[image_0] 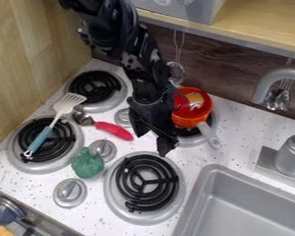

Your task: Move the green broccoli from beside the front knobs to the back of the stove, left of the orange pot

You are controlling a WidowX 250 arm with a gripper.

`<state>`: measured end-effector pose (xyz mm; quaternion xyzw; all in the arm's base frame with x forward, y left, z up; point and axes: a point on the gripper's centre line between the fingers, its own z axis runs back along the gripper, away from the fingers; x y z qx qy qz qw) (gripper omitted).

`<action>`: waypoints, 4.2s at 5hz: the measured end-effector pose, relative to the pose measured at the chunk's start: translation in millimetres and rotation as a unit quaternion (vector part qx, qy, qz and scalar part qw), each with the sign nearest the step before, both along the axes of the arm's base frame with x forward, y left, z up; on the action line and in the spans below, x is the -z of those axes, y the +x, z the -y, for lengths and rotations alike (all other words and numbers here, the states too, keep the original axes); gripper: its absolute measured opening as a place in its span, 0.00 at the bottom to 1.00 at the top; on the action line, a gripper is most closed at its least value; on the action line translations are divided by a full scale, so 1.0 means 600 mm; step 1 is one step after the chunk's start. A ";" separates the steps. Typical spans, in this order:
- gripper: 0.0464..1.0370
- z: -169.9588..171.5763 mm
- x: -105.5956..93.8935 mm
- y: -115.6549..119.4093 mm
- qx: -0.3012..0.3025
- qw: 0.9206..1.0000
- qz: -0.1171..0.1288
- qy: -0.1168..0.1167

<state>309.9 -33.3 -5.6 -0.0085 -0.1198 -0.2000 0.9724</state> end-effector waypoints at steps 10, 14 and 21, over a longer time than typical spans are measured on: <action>0.96 -0.171 0.050 -0.077 -0.136 0.991 -0.014 0.012; 0.33 -0.170 0.076 -0.078 -0.142 0.989 -0.029 -0.005; 0.25 -0.144 0.000 -0.004 -0.075 0.988 0.119 0.062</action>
